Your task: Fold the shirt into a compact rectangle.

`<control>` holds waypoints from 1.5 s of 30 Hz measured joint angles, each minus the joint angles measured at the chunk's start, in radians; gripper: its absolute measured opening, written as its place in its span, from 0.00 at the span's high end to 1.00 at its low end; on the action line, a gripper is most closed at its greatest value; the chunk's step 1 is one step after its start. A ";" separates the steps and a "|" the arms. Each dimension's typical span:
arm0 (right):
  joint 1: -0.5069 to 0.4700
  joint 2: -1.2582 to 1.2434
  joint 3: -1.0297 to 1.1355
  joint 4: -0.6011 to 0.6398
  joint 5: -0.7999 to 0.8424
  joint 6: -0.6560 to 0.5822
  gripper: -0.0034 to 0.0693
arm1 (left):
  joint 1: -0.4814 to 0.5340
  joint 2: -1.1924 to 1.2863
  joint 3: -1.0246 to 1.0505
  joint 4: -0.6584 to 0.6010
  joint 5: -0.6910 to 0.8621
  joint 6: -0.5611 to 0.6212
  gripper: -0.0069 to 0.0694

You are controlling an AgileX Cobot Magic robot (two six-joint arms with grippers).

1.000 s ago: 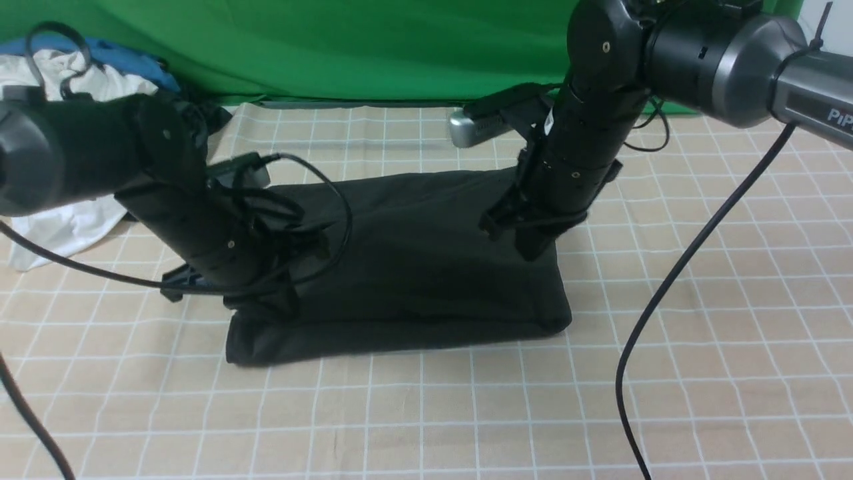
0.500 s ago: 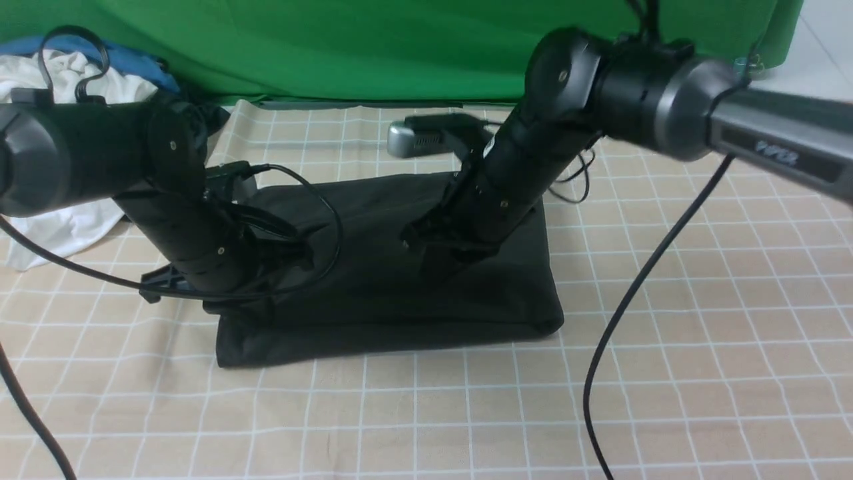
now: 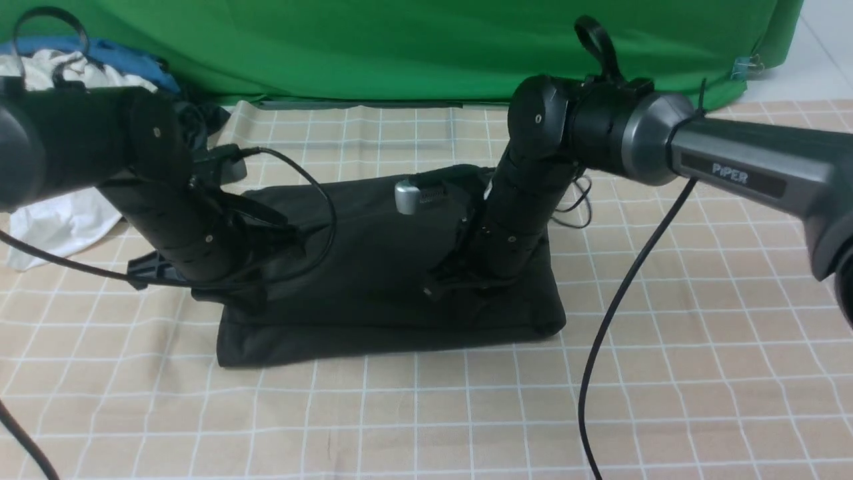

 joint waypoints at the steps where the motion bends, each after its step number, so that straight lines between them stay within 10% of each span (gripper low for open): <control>1: -0.006 -0.019 0.000 -0.057 0.030 0.017 0.90 | 0.006 -0.010 0.000 0.000 0.005 0.000 0.89; 18: -0.085 -0.063 0.091 -0.173 0.076 0.068 0.90 | 0.035 0.025 -0.003 -0.002 0.045 0.000 0.89; 31: -0.163 -0.725 0.117 -0.207 0.040 0.093 0.89 | 0.035 -0.592 0.026 -0.005 0.150 -0.007 0.89; 45: -0.163 -1.689 0.946 -0.207 -0.981 0.056 0.89 | 0.035 -1.426 0.393 -0.009 -0.042 -0.110 0.89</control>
